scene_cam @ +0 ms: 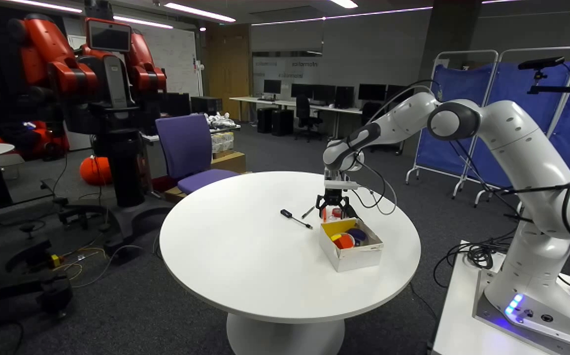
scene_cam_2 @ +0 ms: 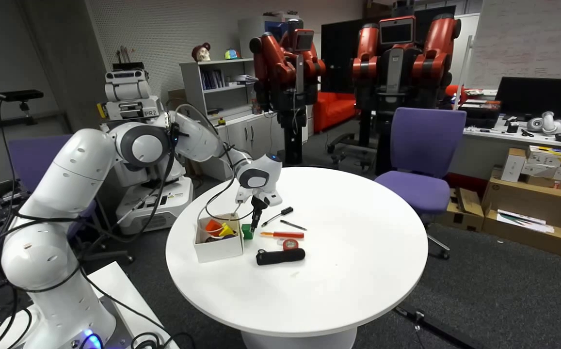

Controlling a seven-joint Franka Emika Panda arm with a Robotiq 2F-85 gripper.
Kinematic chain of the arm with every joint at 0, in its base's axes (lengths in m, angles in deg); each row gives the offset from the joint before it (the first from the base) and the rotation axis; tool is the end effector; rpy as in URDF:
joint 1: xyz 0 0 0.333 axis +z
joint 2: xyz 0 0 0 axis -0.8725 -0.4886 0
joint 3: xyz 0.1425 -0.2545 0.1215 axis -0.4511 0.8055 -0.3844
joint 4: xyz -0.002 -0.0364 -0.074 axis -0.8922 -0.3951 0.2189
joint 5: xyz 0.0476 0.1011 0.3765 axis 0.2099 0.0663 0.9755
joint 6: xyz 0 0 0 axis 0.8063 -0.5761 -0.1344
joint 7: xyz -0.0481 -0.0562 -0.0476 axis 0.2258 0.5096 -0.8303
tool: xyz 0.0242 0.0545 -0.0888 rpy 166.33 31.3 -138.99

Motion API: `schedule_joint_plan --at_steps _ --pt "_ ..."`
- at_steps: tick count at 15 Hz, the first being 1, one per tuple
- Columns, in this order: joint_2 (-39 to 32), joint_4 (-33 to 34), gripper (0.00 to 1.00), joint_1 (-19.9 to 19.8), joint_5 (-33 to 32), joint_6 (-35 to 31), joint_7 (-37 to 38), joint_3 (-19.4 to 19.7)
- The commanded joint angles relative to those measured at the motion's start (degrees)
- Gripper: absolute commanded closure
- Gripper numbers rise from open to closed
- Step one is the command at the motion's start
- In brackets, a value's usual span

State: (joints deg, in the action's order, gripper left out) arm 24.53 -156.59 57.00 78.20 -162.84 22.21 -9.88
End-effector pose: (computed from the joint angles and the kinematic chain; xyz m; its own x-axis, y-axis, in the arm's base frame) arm 0.6661 -0.0670 0.1775 0.6349 -0.7010 -0.3249 -0.7506 -0.6593 -0.0442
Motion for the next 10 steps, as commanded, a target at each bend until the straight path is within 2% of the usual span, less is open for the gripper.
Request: schedule_joint_plan --at_steps 1,10 --pt "-2.6 3.4 0.00 -0.5 0.3 2.4 -1.0 -0.2" --pt "-4.7 5.2 0.00 -0.4 0.6 3.4 -1.2 -0.9"
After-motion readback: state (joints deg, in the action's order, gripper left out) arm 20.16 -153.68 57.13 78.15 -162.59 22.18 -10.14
